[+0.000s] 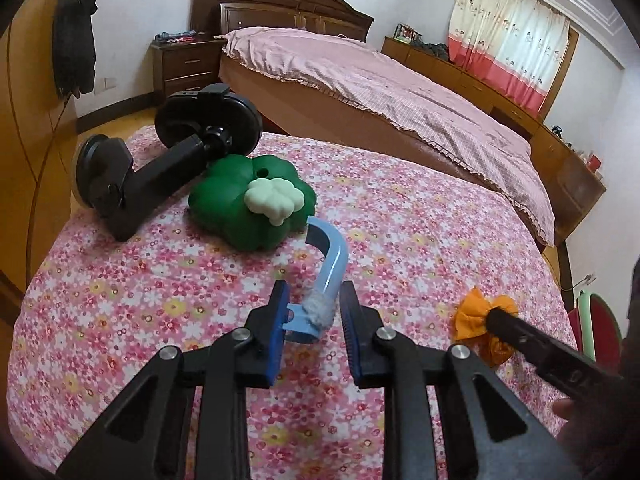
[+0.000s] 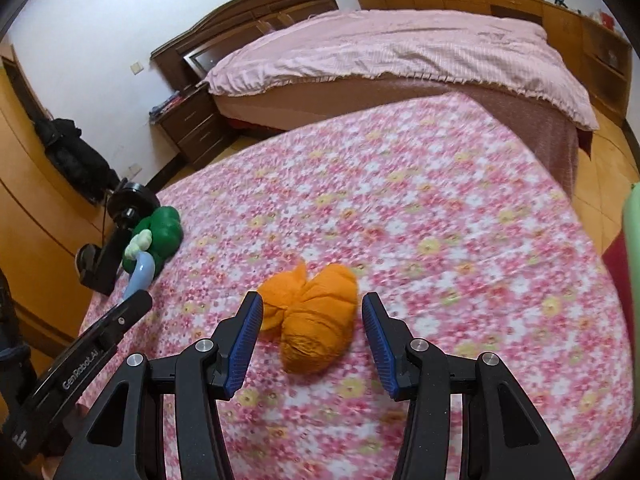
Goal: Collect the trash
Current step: 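Close the left tool on the blue plastic piece while the right tool grasps the orange cloth, then lift both held items and carry them over the red bucket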
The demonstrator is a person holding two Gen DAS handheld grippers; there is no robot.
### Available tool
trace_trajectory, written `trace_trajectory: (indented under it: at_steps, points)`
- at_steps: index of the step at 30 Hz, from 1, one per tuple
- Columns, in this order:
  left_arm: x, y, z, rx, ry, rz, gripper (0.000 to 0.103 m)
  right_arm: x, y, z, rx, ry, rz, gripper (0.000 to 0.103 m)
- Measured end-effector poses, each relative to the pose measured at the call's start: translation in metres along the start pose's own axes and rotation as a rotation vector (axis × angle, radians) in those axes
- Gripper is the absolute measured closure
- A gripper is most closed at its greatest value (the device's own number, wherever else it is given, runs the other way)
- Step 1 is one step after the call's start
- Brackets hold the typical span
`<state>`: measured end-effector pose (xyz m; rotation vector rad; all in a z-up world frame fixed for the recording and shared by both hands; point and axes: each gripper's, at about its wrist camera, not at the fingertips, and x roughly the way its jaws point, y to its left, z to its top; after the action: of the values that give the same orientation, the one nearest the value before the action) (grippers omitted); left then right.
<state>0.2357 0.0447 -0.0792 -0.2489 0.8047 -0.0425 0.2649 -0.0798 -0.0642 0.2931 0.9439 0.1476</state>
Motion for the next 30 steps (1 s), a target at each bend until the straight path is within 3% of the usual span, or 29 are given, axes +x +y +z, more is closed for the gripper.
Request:
trace_trajectory:
  at_steps: [3,9,18,30]
  points:
    - [0.0,0.0,-0.001,0.0,0.0,0.0,0.078,0.004,0.002,-0.004,-0.018,-0.014,-0.034,0.061]
    - [-0.001,0.0,-0.001,-0.005,-0.01,0.013,0.078,0.002,-0.006,-0.006,0.003,-0.036,-0.02,0.071]
    - [-0.001,0.0,-0.002,-0.011,-0.008,0.008,0.078,-0.029,-0.015,-0.019,0.037,-0.061,-0.005,0.073]
    - [-0.026,-0.027,-0.003,0.04,-0.035,-0.057,0.078,-0.113,-0.05,-0.042,0.107,-0.165,-0.053,0.073]
